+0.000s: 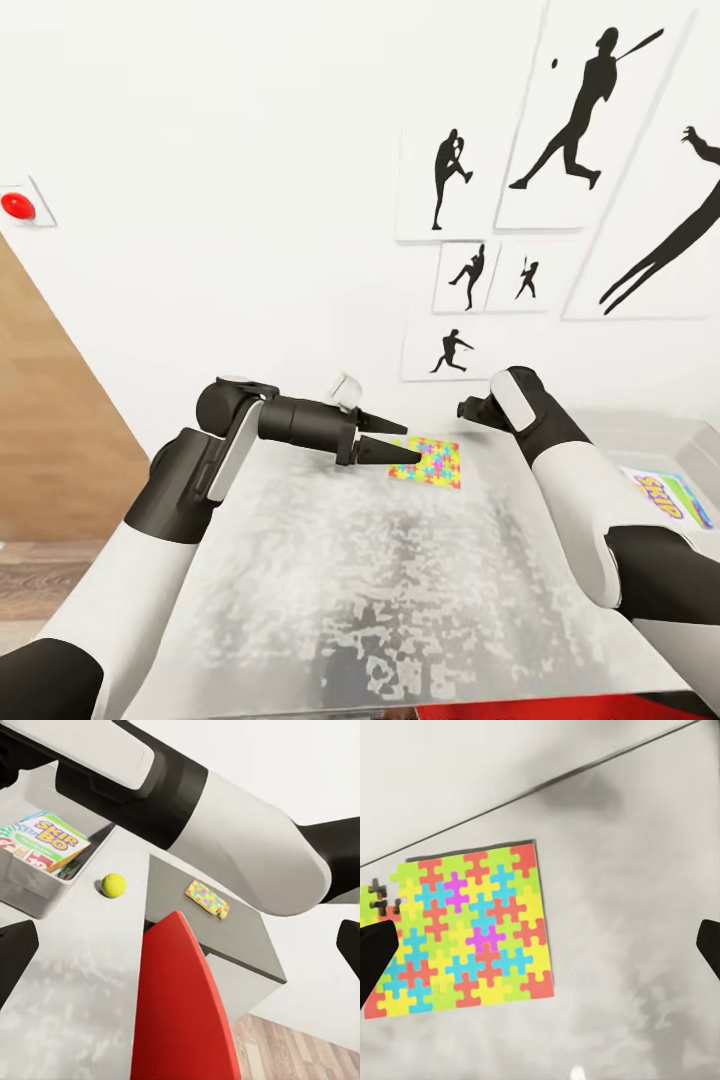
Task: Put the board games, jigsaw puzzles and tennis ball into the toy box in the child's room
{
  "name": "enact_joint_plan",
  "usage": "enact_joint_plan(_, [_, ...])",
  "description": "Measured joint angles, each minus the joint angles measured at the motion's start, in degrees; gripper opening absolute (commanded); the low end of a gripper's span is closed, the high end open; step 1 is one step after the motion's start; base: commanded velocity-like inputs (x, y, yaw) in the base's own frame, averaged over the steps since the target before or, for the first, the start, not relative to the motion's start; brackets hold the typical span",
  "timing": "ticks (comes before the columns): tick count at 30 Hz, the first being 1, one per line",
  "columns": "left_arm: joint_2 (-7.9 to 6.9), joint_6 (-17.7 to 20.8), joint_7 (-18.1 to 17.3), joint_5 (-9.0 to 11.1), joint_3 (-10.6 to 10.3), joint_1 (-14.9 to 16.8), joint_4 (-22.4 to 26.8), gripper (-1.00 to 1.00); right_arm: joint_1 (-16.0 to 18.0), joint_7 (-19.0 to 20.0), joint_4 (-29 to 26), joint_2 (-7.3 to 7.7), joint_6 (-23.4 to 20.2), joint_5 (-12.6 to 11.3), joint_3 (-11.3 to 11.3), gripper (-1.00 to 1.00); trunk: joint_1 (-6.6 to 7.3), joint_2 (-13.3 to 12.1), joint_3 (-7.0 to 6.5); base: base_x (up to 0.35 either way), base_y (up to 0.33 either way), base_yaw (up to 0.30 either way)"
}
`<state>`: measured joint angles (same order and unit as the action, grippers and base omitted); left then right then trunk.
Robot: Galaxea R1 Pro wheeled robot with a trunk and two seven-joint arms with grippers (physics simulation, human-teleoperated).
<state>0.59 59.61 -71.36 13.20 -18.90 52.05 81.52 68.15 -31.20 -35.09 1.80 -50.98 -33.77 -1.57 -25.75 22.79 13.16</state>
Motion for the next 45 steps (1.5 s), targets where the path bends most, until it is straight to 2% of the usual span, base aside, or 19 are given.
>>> enact_joint_plan(6, [0.2,0.0,0.1,0.0,0.1,0.3,0.4,1.0,0.0,0.2,0.0,0.01,0.0,-0.1,-0.1,1.0,0.0,0.0,0.57,0.0,0.0,0.0])
enact_joint_plan(10, [0.32,0.0,0.0,0.1,0.1,2.3,0.9,1.0,-0.1,0.3,0.0,0.0,0.0,-0.2,-0.1,1.0,0.0,0.0,0.94,0.0,0.0,0.0])
enact_joint_plan(14, [0.19,0.0,-0.1,0.2,-0.2,3.0,2.4,1.0,-0.1,0.3,0.0,0.0,-0.1,-0.2,0.0,1.0,0.0,0.0,1.32,0.0,0.0,0.0])
enact_joint_plan(35, [0.05,0.0,-0.4,0.1,-0.5,3.3,3.3,1.0,-0.1,0.3,-0.2,-0.03,-0.3,-0.2,0.1,1.0,0.0,0.0,3.31,0.0,0.0,0.0])
enact_joint_plan(45, [-0.63,0.0,-0.4,0.1,-0.3,3.3,3.3,1.0,0.5,0.3,-0.4,0.01,-0.2,-0.1,0.1,1.0,0.0,0.0,4.25,0.0,0.0,0.0])
